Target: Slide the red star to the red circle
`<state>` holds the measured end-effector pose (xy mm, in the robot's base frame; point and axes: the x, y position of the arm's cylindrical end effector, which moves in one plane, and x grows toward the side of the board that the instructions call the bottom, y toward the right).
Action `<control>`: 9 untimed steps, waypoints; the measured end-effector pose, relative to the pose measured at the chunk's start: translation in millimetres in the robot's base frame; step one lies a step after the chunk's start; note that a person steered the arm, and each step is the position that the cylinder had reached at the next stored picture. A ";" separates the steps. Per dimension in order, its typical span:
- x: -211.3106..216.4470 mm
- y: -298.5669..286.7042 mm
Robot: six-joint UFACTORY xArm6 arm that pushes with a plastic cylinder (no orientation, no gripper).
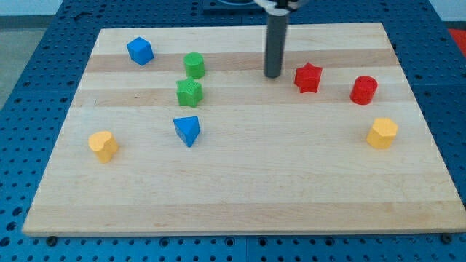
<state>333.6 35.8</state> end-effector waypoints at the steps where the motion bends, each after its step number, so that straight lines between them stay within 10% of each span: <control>1: 23.2 -37.7; 9: 19.5 58.3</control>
<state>353.1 94.0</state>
